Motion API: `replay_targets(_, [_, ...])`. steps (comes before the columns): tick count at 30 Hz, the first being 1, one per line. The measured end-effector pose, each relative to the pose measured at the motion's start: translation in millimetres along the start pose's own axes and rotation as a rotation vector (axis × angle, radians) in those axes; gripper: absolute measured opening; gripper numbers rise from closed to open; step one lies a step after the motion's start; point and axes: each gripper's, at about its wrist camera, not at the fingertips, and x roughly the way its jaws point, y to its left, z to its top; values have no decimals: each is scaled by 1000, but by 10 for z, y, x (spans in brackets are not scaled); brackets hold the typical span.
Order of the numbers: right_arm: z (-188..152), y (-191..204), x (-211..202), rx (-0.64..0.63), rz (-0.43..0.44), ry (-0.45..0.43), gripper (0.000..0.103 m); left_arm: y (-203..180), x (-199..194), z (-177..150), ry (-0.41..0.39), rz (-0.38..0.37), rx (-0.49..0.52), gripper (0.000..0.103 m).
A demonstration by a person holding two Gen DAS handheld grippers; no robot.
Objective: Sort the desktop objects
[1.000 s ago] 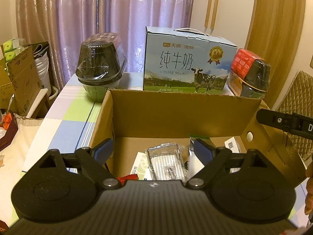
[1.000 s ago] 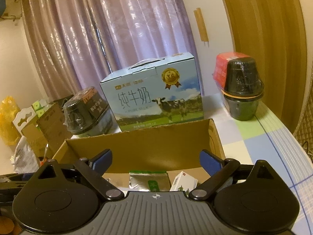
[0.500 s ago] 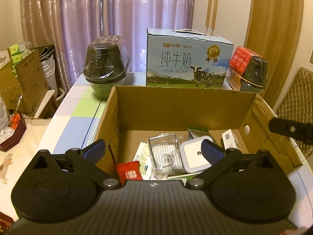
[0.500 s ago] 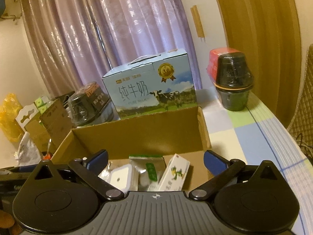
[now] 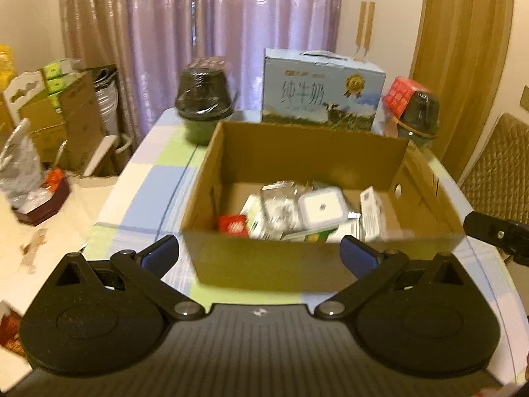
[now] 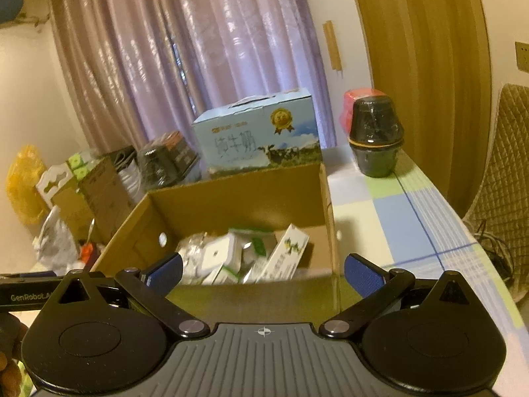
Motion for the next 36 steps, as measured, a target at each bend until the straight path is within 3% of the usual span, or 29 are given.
replay_targets(7, [-128,155,-496,-47,-22,53,101,28,-517,-300,26,-29,-60,102])
replay_targets(20, [-232,333,-1399,-94,-69,31,101,-88,-1514,-529,-59,-44,-60,102])
replay_targets(36, [-490,403,-1747,-114,-55,75,101,-256,-1950,-709,-75,-90,-71,102])
